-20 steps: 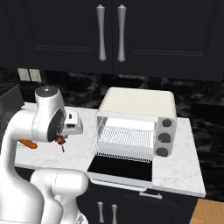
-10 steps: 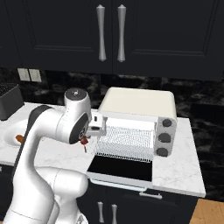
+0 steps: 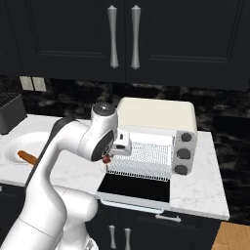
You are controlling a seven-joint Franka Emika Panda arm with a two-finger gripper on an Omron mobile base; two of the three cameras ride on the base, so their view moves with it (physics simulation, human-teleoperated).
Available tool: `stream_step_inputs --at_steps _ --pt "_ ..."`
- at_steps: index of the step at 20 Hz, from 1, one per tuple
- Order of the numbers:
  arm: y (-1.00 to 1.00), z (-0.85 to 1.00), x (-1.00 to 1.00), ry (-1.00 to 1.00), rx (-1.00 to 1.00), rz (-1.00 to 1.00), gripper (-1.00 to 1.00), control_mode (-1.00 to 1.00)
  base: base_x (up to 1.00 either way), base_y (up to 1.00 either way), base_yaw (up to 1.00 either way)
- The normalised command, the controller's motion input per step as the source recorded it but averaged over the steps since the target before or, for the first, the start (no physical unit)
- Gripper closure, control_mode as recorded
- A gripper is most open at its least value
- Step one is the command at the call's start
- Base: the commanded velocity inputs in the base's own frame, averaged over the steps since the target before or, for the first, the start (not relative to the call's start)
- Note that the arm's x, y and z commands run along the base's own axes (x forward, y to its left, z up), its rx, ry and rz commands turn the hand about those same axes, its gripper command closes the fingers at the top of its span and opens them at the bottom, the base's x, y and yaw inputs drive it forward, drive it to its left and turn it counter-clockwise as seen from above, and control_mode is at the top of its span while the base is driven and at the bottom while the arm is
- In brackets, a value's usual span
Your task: Pick up the kebab skewer and baguette bread, and place them inside the toaster oven. Close the toaster oven door and start by setting the timer.
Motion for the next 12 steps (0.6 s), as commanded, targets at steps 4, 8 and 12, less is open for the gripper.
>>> stream_step_inputs --at_steps 4,8,12 --pt "-0.17 -0.15 0.34 0.0 0.0 -0.04 1.0 -1.0 0.0 0.0 0.0" --pt "-0.19 -0.22 0.26 0.0 0.0 -0.03 1.0 -1.0 0.0 0.0 0.0" --pt "-0.25 -0.31 0.2 0.0 0.01 -0.01 1.0 -1.0 0.0 0.0 0.0"
